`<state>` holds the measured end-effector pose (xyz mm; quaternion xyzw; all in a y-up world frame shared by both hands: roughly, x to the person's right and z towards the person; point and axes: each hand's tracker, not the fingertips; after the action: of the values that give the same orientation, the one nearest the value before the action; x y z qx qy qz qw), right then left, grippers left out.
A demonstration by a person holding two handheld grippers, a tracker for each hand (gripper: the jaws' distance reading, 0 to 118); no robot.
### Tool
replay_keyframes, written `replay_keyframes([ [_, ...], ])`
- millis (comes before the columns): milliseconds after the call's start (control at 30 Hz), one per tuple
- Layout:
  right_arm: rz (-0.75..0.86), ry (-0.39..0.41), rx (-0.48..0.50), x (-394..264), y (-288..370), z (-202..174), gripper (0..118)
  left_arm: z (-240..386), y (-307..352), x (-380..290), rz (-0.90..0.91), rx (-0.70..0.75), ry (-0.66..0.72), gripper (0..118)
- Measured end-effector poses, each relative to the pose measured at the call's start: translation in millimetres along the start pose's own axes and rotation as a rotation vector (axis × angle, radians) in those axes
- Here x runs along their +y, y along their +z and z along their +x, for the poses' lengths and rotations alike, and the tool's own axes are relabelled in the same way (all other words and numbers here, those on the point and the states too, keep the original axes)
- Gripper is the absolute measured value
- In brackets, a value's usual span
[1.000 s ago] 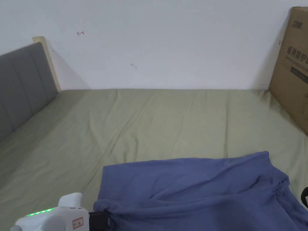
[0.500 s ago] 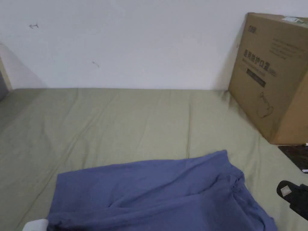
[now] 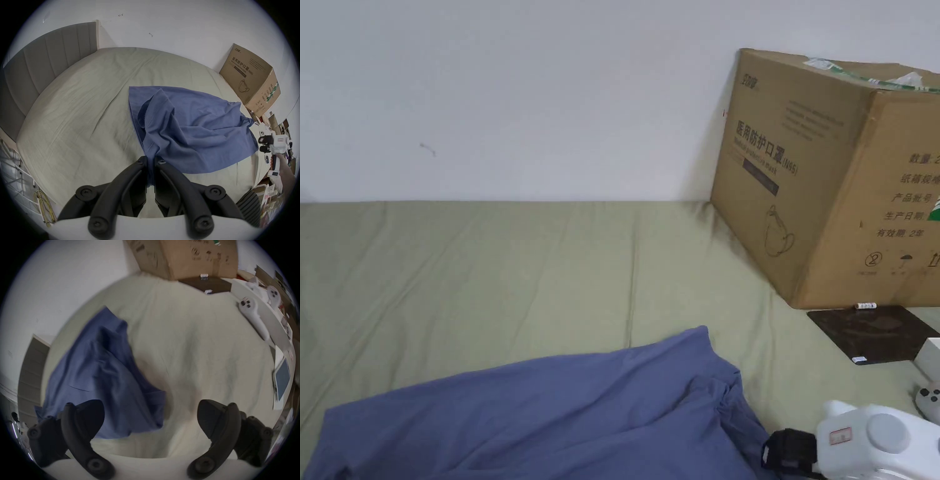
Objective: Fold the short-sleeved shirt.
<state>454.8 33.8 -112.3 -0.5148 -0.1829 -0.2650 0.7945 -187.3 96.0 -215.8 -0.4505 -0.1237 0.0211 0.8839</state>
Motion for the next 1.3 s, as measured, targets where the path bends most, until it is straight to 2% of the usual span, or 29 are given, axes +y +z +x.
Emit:
replay_keyframes([
  [67,-0.052,0.022,-0.028,-1,-10,-5,94,-3,-11,-1,-0.019,0.017,-0.015,7],
  [100,-0.018,0.063,-0.074,-10,0,-16,94,-5,-15,-2,-0.035,0.019,-0.014,7],
  [167,0.024,0.138,-0.073,-18,12,-27,81,-9,-19,-6,-0.05,0.011,0.0,7],
  [200,0.032,0.176,-0.073,-23,18,-32,66,-8,-21,-8,-0.057,0.01,0.007,7],
  [233,0.032,0.177,-0.034,-14,14,-20,29,-9,-23,-10,-0.062,0.012,0.008,7],
  [267,0.031,0.163,0.013,-15,19,-21,3,-10,-25,-12,-0.067,0.012,0.008,7],
  [367,0.028,0.098,0.16,-30,50,-26,3,-14,-30,-14,-0.066,0.017,0.008,6],
  [500,0.092,0.14,0.13,-50,103,-16,3,-20,-14,-4,-0.054,-0.005,-0.006,6],
  [667,0.058,0.152,0.14,-92,146,20,3,-35,11,-7,-0.09,-0.011,-0.11,6],
  [767,-0.031,0.08,0.176,-125,147,31,3,-40,27,-21,-0.154,-0.045,-0.117,6],
  [900,-0.078,0.105,0.116,-152,116,30,3,-46,21,-49,-0.232,-0.045,-0.127,6],
  [933,-0.083,0.086,0.112,-154,109,31,4,-49,18,-53,-0.247,-0.065,-0.105,7],
  [967,-0.082,0.053,0.106,-156,103,30,10,-53,18,-57,-0.245,-0.095,-0.069,17],
  [1000,-0.065,0.018,0.107,-157,101,30,35,-61,12,-57,-0.227,-0.108,-0.04,39],
  [1033,-0.041,-0.018,0.103,-158,102,30,60,-64,14,-57,-0.213,-0.106,-0.028,51],
  [1067,-0.032,-0.043,0.098,-158,105,28,73,-67,18,-56,-0.207,-0.074,-0.02,57],
  [1100,-0.032,-0.048,0.1,-158,108,25,73,-68,23,-53,-0.207,-0.067,-0.013,57],
  [1133,-0.012,-0.05,0.112,-157,115,21,107,-71,30,-50,-0.202,-0.074,-0.007,82],
  [1167,0.009,-0.036,0.119,-154,124,15,108,-71,39,-45,-0.174,-0.089,0.005,92],
  [1300,0.162,0.063,0.17,-138,164,-25,108,-58,69,-16,0.002,-0.124,0.007,91],
])
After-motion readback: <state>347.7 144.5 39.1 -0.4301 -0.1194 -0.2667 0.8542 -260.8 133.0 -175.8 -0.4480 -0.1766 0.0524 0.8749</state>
